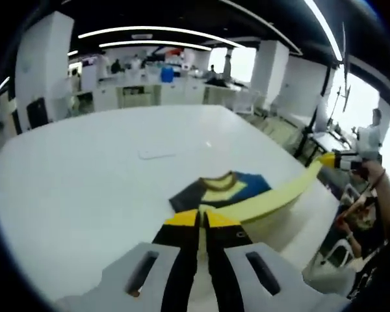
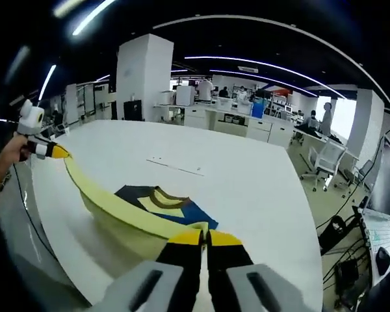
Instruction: Fold the garment on the visible template until the final outline fits inside the template.
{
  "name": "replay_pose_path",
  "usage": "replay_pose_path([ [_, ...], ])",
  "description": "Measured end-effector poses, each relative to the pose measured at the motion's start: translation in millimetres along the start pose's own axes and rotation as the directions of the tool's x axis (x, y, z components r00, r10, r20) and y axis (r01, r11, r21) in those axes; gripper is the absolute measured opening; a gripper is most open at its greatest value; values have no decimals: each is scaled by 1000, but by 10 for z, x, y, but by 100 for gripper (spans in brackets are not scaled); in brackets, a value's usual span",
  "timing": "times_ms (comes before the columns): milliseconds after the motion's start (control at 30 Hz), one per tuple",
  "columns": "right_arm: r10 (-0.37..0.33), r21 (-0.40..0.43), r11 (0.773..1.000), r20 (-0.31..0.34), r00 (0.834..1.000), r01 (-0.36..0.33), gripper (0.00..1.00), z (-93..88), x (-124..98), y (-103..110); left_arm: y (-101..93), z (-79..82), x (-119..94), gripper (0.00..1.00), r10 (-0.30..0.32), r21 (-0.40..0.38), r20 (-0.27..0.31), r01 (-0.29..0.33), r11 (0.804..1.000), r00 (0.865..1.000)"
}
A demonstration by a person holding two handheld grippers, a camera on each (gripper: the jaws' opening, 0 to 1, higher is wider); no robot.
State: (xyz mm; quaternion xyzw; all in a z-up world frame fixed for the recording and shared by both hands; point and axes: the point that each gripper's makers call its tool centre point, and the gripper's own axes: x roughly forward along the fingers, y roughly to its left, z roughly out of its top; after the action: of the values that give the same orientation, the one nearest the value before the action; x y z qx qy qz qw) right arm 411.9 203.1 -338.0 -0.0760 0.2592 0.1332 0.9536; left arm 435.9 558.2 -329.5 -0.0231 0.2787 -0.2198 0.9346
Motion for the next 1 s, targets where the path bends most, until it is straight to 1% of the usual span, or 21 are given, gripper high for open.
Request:
replay_pose_path([
  [100, -15, 12, 1000, 9, 1000, 15, 0, 47, 100, -63, 31, 59, 87, 0, 5, -8, 12, -5, 1000, 1000],
  [233, -23, 17, 1000, 8, 1000, 23, 0, 67, 242, -114, 93, 113, 235, 0, 19, -14, 16, -19, 1000, 1000],
  [333, -33, 25, 999, 11, 999, 33, 0, 92, 369, -174, 131, 166, 323, 0, 30, -15, 31, -30, 999, 999],
  [400, -36, 31, 999, 11, 999, 36, 0, 107, 436, -201, 171, 213, 404, 0, 45, -17, 45, -44, 999, 998],
  [500, -41, 34, 999, 14, 999, 41, 0, 142, 549, -239, 223, 254, 523, 0, 60, -26, 55, -59, 998, 997],
  [600, -47, 39, 998, 17, 999, 46, 0, 163, 678, -288, 297, 280, 667, 0, 86, -18, 65, -85, 996, 994],
  [667, -48, 44, 998, 11, 999, 48, 0, 161, 771, -320, 331, 267, 766, 0, 95, -21, 59, -94, 995, 994],
  [733, -47, 54, 997, 5, 999, 46, 0, 155, 865, -341, 383, 251, 877, 0, 113, -26, 63, -112, 993, 992],
  [867, -49, 74, 996, -13, 999, 49, 0, 106, 1079, -389, 464, 219, 1033, 0, 133, -26, 70, -131, 991, 989],
  [900, -49, 85, 995, -22, 999, 50, 0, 80, 1140, -402, 500, 211, 1095, 0, 147, -15, 77, -146, 989, 986],
  [967, -47, 94, 994, -27, 999, 49, 0, 55, 1243, -413, 569, 173, 1192, 0, 180, 17, 72, -181, 983, 981],
  [1000, -47, 96, 994, -32, 998, 50, 0, 39, 1292, -418, 571, 142, 1240, 0, 183, -3, 66, -183, 983, 981],
])
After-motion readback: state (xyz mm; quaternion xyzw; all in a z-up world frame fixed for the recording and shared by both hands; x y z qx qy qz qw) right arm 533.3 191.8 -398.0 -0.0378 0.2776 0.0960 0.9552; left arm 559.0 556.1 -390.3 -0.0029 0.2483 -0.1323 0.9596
